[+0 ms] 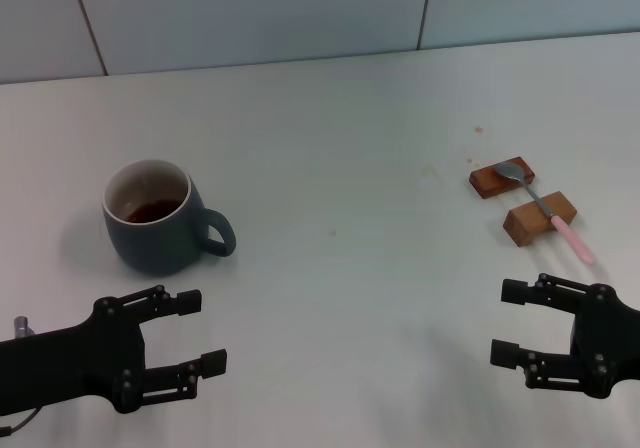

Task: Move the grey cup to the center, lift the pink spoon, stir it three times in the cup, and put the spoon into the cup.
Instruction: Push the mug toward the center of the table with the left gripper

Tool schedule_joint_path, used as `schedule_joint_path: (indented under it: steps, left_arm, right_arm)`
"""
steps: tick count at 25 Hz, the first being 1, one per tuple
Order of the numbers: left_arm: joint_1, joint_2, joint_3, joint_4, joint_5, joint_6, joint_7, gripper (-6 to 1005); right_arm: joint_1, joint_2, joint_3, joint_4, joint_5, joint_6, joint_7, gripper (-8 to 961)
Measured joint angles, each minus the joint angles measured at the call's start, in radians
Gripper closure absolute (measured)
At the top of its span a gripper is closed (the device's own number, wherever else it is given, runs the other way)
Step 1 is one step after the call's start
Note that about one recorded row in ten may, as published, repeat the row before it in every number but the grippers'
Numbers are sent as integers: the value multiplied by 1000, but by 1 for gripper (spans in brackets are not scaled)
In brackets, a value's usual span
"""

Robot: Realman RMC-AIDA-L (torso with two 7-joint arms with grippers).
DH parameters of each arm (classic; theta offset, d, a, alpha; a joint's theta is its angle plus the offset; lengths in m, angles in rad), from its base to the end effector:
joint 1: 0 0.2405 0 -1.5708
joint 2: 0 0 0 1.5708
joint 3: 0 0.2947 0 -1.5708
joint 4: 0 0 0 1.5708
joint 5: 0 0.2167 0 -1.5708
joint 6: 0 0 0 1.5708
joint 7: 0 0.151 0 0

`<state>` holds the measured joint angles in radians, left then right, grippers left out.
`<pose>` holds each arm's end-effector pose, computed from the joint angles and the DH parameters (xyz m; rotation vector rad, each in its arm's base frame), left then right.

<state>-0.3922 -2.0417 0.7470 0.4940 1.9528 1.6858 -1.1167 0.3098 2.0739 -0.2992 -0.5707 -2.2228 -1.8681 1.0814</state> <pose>-0.3326 0.2814 -0.0395 -2.8120 -0.5526 -0.8065 0.3643 0.2378 -0.0077 -2.6290 0.6630 0.8854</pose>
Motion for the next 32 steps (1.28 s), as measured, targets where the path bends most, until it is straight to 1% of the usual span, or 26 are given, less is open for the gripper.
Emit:
schedule_joint_path:
  steps: [29, 32]
  left_arm:
    - [5, -1, 0, 0, 8, -8, -10, 281]
    - [4, -2, 0, 0, 8, -8, -10, 420]
  right_arm:
    - [6, 0, 0, 0, 2, 0, 7, 135]
    - [6, 0, 0, 0, 3, 0, 10, 136]
